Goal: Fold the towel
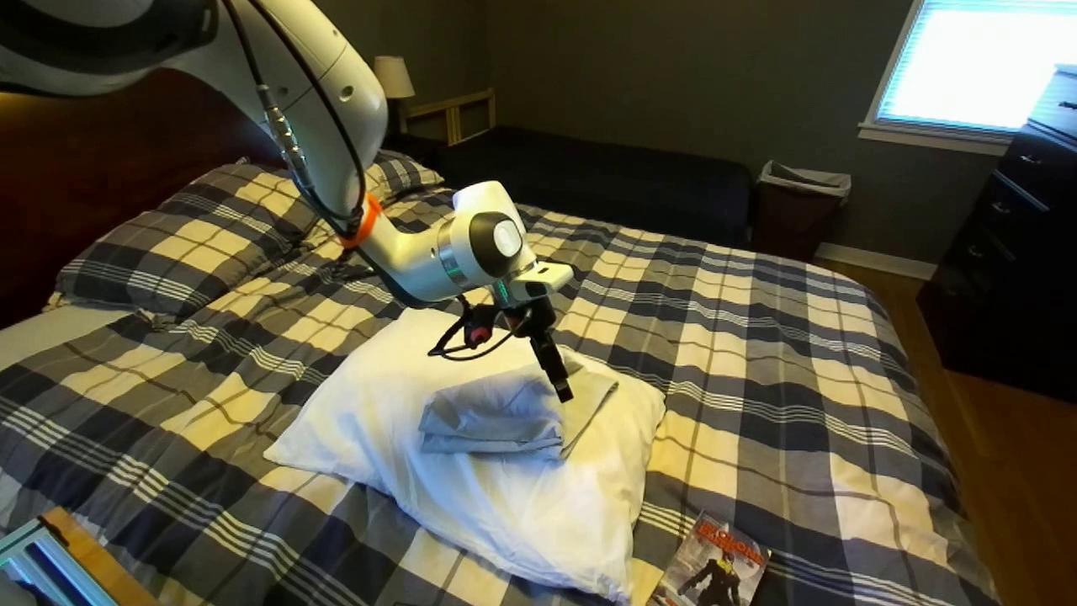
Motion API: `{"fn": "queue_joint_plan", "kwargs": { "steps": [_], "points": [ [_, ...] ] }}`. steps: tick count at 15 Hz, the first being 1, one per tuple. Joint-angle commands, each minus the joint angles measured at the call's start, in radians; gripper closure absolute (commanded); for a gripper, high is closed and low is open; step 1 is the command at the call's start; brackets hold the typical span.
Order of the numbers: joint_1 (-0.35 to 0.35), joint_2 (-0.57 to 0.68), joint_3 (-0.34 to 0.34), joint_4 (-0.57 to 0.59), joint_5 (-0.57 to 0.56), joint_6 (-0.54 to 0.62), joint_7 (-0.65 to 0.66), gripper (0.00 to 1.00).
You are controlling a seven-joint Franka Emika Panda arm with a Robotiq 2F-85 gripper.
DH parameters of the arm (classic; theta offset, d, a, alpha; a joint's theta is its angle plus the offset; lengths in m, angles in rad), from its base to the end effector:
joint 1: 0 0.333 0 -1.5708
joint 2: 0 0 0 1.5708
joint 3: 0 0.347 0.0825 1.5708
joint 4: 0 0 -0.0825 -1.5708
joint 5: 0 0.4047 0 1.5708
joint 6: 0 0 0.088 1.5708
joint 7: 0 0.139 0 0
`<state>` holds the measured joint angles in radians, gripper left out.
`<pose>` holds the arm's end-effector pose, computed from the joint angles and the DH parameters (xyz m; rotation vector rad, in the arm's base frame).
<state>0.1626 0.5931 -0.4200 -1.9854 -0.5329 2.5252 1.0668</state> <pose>0.6173 -0.1645 0.1654 2.4149 -1.0385 0.2255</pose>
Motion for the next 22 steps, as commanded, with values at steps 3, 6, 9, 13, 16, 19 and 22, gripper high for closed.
{"fn": "queue_joint_plan", "kwargs": {
  "steps": [3, 6, 9, 13, 16, 19, 22],
  "points": [
    [-0.024, 0.013, -0.029, 0.057, -0.061, 0.090, 0.026, 0.00],
    [-0.070, 0.034, -0.031, 0.113, -0.033, 0.178, -0.005, 0.00],
    [-0.128, 0.066, -0.001, 0.164, 0.028, 0.212, -0.078, 0.00],
    [-0.193, 0.125, 0.056, 0.238, 0.139, 0.219, -0.224, 0.00],
    [-0.210, 0.179, 0.080, 0.307, 0.209, 0.208, -0.321, 0.00],
    [-0.245, 0.234, 0.133, 0.395, 0.305, 0.161, -0.435, 0.00],
    [-0.260, 0.285, 0.160, 0.475, 0.391, 0.103, -0.516, 0.00]
  ]
}}
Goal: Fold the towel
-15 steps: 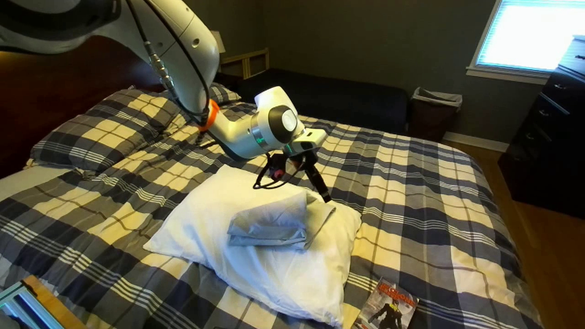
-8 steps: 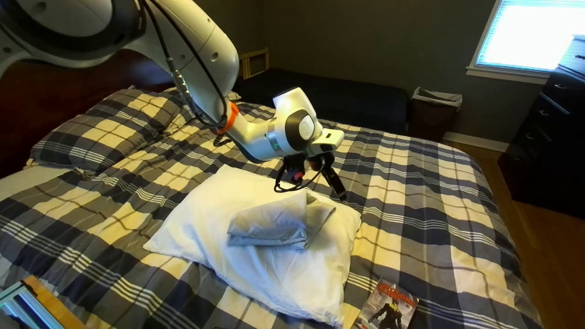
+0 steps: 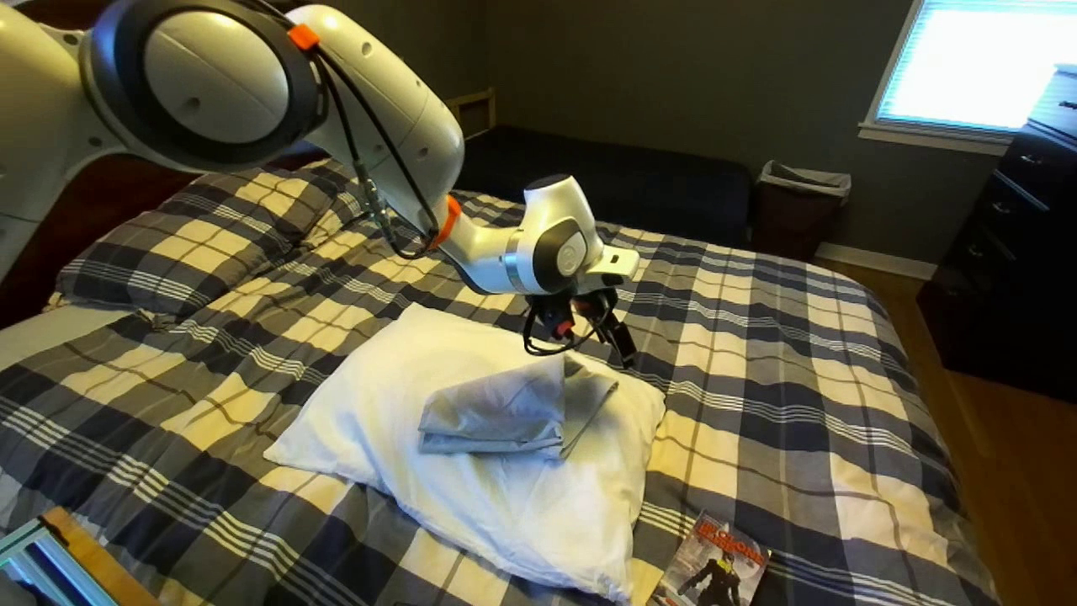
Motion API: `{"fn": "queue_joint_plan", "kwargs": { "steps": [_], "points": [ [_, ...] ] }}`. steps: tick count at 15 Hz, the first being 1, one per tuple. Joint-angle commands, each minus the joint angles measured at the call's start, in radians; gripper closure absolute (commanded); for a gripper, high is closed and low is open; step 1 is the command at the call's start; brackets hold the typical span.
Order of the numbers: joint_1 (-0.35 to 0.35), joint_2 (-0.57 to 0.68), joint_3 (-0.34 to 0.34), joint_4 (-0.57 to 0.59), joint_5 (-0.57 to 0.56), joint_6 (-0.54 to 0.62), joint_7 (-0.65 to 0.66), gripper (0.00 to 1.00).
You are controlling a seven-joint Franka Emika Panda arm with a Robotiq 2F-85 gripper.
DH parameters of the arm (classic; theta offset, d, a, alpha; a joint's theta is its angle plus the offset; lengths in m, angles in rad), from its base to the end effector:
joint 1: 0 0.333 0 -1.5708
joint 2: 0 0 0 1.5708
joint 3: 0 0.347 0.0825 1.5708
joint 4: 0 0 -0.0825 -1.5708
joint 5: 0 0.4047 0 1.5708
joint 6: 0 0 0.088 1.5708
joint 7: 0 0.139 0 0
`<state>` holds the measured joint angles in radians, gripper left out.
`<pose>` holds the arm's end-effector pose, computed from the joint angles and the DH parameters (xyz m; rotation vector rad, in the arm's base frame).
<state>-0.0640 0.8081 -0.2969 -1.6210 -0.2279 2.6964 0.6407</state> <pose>0.7237 -0.2341 0.1694 2.6561 -0.9530 0.4649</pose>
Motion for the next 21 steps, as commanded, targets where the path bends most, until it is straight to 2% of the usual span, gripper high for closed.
{"fn": "queue_joint_plan", "kwargs": {
  "steps": [1, 8, 21],
  "points": [
    [-0.035, 0.091, 0.037, 0.143, 0.104, -0.099, -0.109, 0.00],
    [-0.038, 0.218, 0.030, 0.341, 0.148, -0.299, -0.167, 0.00],
    [-0.103, 0.383, 0.070, 0.596, 0.210, -0.443, -0.181, 0.00]
  ]
}}
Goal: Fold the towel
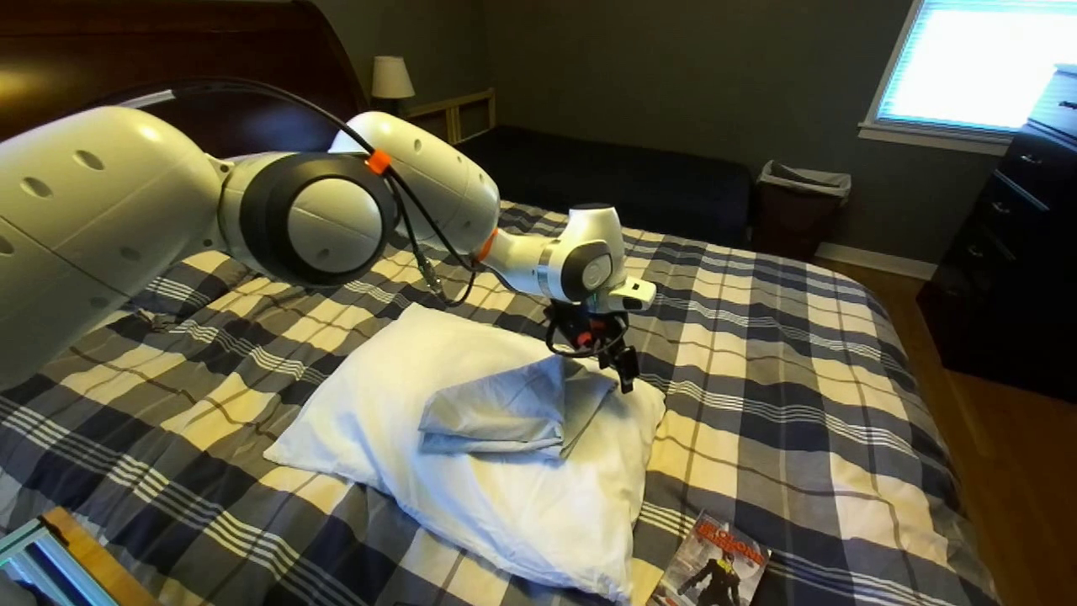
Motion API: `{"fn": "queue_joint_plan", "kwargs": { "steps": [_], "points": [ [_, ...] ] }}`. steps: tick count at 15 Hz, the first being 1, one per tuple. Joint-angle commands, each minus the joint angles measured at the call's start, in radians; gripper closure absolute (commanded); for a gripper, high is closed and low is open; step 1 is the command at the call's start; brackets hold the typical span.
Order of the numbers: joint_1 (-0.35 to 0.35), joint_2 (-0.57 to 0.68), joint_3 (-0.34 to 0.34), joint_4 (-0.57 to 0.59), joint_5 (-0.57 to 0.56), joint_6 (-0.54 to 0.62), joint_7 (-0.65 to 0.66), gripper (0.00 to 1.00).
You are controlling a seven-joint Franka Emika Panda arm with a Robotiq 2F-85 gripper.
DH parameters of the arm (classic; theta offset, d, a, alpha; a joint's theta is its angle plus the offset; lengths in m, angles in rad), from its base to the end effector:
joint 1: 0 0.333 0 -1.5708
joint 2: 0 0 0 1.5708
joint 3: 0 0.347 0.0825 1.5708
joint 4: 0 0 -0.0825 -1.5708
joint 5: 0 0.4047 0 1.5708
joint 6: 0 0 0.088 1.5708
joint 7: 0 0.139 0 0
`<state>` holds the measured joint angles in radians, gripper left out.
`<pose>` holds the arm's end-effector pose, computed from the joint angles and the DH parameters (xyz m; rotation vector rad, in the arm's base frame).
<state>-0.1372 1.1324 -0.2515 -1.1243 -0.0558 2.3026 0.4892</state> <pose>0.7736 -0.2534 0.0953 2.7071 -0.9762 0.1250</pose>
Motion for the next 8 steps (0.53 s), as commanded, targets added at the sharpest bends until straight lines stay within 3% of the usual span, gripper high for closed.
{"fn": "queue_joint_plan", "kwargs": {
  "steps": [1, 4, 6, 8],
  "points": [
    [-0.033, 0.070, 0.026, 0.114, 0.042, -0.053, -0.027, 0.00],
    [-0.044, 0.096, 0.038, 0.159, 0.052, -0.074, -0.029, 0.05],
    [-0.048, 0.112, 0.042, 0.185, 0.058, -0.084, -0.028, 0.30],
    [-0.050, 0.125, 0.041, 0.207, 0.059, -0.097, -0.024, 0.47]
  ]
}}
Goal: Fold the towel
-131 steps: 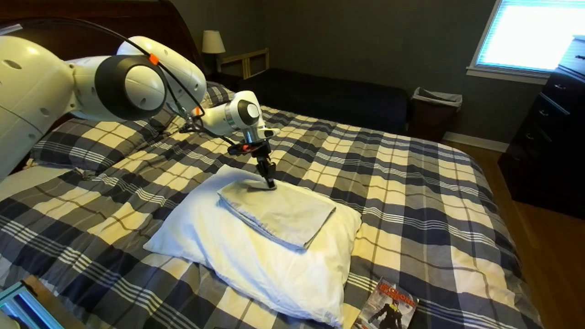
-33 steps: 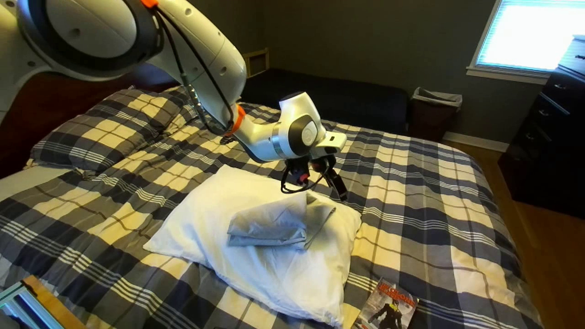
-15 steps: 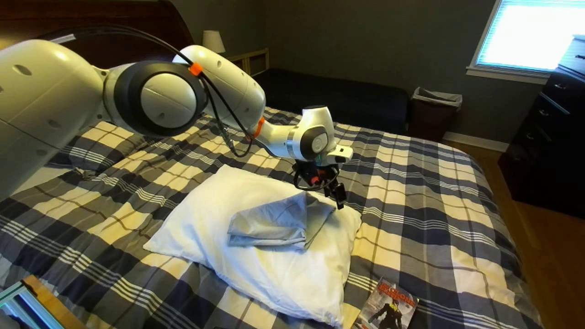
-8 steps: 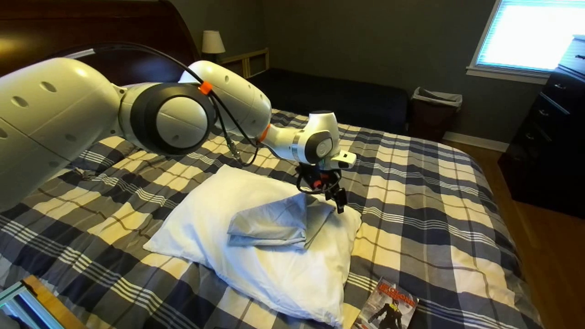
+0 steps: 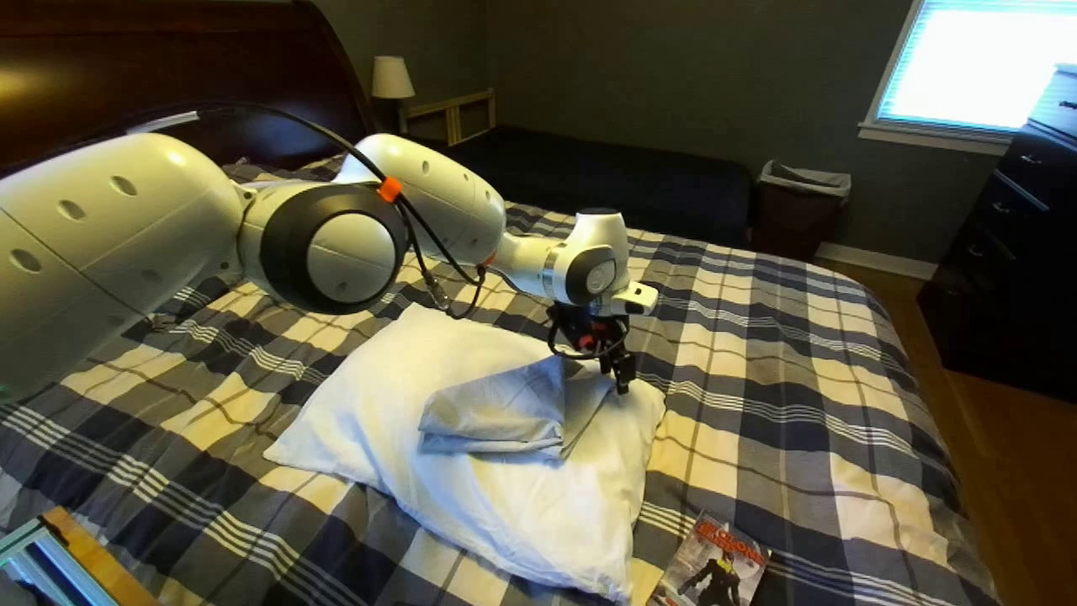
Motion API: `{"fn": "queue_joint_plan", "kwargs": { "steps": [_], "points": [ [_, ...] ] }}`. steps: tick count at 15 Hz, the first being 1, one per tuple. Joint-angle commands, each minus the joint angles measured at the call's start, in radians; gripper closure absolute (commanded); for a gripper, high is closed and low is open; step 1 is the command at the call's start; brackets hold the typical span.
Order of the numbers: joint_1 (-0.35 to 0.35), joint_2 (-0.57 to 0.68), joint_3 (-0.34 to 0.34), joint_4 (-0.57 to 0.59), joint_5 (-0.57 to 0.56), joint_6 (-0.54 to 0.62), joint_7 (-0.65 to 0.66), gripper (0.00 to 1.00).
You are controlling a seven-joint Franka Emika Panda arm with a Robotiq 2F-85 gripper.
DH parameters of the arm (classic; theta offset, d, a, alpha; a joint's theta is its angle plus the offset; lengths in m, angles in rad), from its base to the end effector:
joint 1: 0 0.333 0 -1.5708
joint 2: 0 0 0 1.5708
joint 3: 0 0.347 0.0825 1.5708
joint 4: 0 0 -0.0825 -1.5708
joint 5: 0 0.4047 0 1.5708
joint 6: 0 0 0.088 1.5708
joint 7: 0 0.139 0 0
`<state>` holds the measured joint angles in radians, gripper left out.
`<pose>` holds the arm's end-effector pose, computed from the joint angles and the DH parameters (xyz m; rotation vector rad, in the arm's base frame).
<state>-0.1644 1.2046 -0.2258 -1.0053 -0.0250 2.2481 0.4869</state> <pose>0.7848 -0.2540 0.0826 2.7329 -1.0181 0.1061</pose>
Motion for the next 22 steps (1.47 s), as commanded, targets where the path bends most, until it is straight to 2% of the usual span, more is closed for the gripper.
{"fn": "queue_joint_plan", "kwargs": {
  "steps": [1, 6, 7, 13, 18, 22],
  "points": [
    [-0.023, 0.055, 0.015, 0.093, 0.028, -0.046, -0.020, 0.56],
    [-0.016, 0.025, 0.011, 0.056, 0.010, -0.018, -0.009, 0.94],
    [-0.015, 0.017, 0.011, 0.047, 0.009, -0.013, -0.012, 0.99],
    [0.013, -0.087, 0.010, -0.103, -0.004, 0.096, -0.040, 0.99],
    [0.044, -0.225, 0.015, -0.336, -0.014, 0.285, -0.100, 0.99],
    [0.066, -0.327, 0.018, -0.511, 0.001, 0.383, -0.175, 0.99]
  ]
}}
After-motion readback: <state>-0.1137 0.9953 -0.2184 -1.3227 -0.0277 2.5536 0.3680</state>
